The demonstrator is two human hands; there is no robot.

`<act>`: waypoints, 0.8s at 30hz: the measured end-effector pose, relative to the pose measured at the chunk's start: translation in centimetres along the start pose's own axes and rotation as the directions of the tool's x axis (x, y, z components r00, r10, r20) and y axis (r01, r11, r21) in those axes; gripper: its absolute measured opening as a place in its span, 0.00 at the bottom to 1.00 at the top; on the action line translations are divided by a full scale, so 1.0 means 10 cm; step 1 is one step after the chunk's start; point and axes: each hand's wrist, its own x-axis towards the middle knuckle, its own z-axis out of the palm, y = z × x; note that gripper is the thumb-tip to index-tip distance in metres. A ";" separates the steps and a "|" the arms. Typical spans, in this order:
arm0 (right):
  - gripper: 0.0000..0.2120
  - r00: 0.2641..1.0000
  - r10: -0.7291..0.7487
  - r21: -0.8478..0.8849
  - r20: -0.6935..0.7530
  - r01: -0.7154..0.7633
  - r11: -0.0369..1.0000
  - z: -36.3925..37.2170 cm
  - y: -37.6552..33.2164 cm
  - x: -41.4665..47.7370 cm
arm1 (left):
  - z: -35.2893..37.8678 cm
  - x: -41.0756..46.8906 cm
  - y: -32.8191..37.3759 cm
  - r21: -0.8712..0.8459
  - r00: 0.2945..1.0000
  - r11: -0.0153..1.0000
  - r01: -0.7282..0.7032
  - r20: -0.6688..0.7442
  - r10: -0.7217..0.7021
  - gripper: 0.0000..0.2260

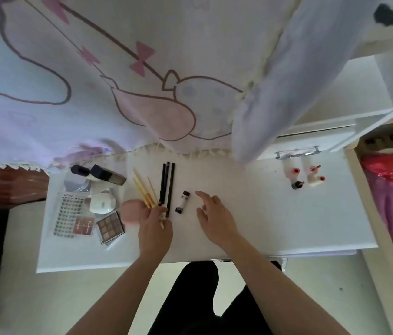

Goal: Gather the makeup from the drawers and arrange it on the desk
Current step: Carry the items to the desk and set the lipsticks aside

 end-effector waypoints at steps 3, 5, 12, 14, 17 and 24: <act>0.25 0.994 -0.009 -0.136 0.105 0.024 0.990 0.18 -0.23 0.09 | -0.09 0.05 -0.21 -0.023 0.995 1.000 -0.022 0.094 0.024 0.14; 0.24 0.989 -0.007 -0.219 0.145 0.039 0.975 0.26 -0.31 0.10 | -0.11 0.08 -0.30 -0.029 0.986 0.999 -0.038 0.161 0.042 0.16; 0.12 0.996 0.089 -0.181 -0.010 -0.089 0.979 0.27 -0.20 -0.05 | -0.10 0.08 -0.37 -0.070 0.976 0.993 -0.090 0.192 0.102 0.18; 0.11 0.993 0.107 -0.135 -0.053 -0.113 0.984 0.24 -0.15 -0.13 | -0.09 0.10 -0.38 -0.079 0.979 0.993 -0.088 0.179 0.101 0.16; 0.10 0.964 0.250 0.119 -0.088 -0.239 0.964 0.19 -0.10 -0.23 | -0.09 0.11 -0.35 -0.092 0.983 0.993 -0.076 0.160 0.090 0.14; 0.11 0.950 0.306 0.631 0.067 -0.278 0.724 -0.16 -0.29 -0.51 | -0.45 0.00 0.33 -0.435 0.948 0.881 0.189 0.314 -0.049 0.13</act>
